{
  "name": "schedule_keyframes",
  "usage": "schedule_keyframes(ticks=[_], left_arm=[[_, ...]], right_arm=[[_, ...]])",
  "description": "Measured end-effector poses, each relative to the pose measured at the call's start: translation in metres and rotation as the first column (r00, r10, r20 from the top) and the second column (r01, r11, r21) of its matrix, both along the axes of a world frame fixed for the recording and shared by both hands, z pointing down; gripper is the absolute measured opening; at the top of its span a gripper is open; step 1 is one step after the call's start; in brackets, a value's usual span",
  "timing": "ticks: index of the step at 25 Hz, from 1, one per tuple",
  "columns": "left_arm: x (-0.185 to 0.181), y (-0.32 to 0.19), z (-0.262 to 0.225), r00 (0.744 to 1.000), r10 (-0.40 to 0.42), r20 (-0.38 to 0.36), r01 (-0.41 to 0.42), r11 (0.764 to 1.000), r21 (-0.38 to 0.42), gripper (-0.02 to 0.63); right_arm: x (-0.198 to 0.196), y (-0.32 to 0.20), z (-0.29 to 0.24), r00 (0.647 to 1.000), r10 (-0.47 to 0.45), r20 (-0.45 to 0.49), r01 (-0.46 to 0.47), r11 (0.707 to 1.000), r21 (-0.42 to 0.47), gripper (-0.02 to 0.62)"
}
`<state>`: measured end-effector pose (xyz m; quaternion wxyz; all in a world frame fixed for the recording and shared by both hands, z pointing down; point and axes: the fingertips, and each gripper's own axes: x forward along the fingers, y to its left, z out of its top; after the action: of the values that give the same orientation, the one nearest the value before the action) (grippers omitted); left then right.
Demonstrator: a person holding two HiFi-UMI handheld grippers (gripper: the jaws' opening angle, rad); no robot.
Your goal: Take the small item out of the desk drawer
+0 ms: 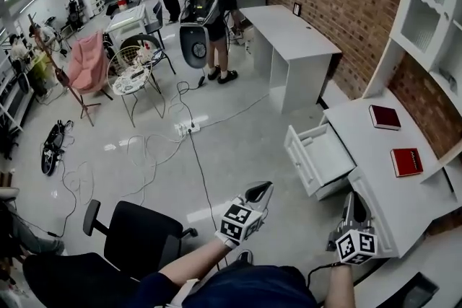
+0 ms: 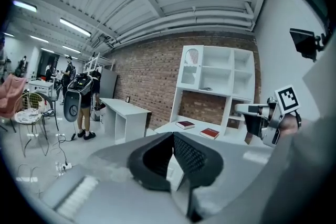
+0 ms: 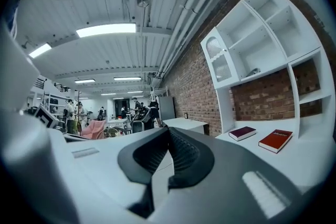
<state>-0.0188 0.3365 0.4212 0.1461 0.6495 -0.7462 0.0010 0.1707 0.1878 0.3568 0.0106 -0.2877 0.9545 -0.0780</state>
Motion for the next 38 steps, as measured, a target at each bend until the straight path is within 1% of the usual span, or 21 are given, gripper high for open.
schedule_keyframes(ticks=[4,9,15,21,24,30,35,38], left_arm=[[-0.039,0.009,0.007,1.0,-0.022,0.007,0.022,1.0,0.008,0.005],[-0.066,-0.005,-0.006,0.999,-0.042,0.003,0.042,0.999,0.016,0.005],[-0.085,-0.045,-0.002,0.999,-0.034,0.004,0.034,0.999,-0.013,0.005],[-0.116,-0.105,-0.011,0.997,-0.057,0.053,0.059,0.998,-0.026,0.005],[-0.126,-0.138,-0.006,0.996,-0.048,0.077,0.051,0.998,-0.035,0.005],[-0.13,-0.197,0.0,0.996,-0.029,0.079,0.033,0.998,-0.054,0.003],[-0.132,-0.231,0.0,0.996,-0.008,0.09,0.013,0.998,-0.061,0.005],[-0.139,-0.249,-0.003,0.994,0.022,0.109,-0.015,0.998,-0.068,0.005]], right_arm=[[-0.01,0.0,0.0,0.999,0.041,-0.019,-0.041,0.999,0.016,0.003],[-0.025,-0.013,0.001,0.998,0.045,-0.045,-0.045,0.999,-0.005,0.003],[-0.065,-0.048,0.024,0.999,-0.001,-0.037,-0.002,0.998,-0.06,0.003],[-0.106,-0.109,0.035,0.999,-0.046,-0.008,0.045,0.994,-0.1,0.003],[-0.121,-0.138,0.039,0.998,-0.06,0.001,0.06,0.992,-0.109,0.003],[-0.133,-0.191,0.051,0.998,-0.067,0.0,0.066,0.987,-0.145,0.003],[-0.14,-0.216,0.056,0.997,-0.074,-0.006,0.072,0.985,-0.16,0.003],[-0.145,-0.229,0.05,0.998,-0.057,0.006,0.057,0.986,-0.159,0.003]])
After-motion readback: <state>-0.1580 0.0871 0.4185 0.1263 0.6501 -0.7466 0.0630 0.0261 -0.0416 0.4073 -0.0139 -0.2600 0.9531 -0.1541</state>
